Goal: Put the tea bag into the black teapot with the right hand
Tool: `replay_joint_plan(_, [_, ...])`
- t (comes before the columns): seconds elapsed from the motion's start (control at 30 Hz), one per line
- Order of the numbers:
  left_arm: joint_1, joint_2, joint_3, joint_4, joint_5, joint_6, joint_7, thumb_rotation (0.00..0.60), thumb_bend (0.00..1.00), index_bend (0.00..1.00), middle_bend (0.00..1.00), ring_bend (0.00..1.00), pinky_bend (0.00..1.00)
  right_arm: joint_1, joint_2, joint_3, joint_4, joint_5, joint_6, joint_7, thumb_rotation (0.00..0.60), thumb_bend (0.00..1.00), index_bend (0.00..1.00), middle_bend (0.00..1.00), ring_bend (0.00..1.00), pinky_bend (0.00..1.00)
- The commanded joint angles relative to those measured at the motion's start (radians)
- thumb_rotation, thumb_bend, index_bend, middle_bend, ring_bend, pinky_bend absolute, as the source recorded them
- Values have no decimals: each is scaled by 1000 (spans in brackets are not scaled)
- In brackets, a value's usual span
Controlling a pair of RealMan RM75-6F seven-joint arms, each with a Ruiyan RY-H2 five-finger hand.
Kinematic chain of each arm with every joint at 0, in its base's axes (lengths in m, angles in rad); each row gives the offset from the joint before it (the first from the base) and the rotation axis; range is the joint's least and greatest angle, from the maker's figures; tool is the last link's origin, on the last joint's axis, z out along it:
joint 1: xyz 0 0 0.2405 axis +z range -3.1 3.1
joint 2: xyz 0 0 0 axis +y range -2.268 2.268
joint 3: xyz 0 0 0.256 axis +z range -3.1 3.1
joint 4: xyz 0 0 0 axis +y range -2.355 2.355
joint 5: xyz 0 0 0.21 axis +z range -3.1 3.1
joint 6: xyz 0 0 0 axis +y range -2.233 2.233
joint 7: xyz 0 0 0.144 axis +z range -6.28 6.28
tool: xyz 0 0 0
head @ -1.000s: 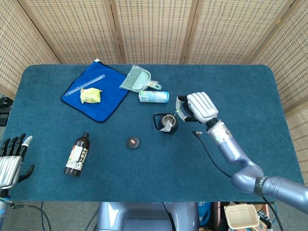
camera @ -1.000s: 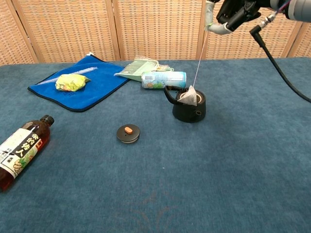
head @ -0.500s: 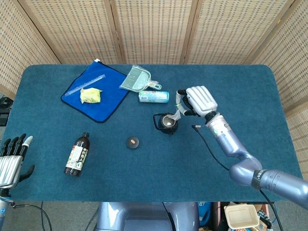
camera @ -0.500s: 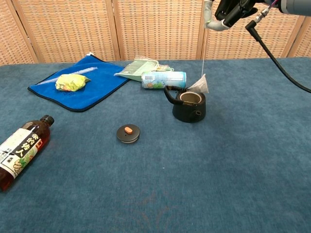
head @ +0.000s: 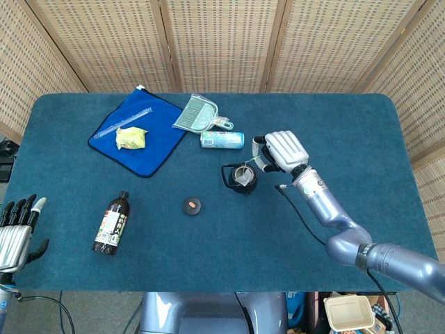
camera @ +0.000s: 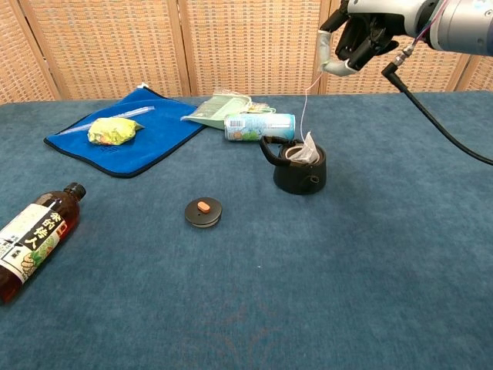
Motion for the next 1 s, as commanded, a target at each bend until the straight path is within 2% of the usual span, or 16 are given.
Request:
replay_joint_plan(0.03, [0,-1,1,2,-1,-2,-1,600,349,0,0,0,0,2,-5,-7,7,0,-4,-1,600,604,655,970,989,1000])
replay_joint_plan(0.47, [1,-6,0,10,-8,-4,-2,600,349,0,0,0,0,5,-32,-12,79,36,14,-24,600,604,655,970,989,1000])
replay_joint_plan(1.0, [0,-4,-2,-4,-10,0,14,600,349,0,0,0,0,10,-71,-15,141,150,58,-151,600,603,655,970,989,1000])
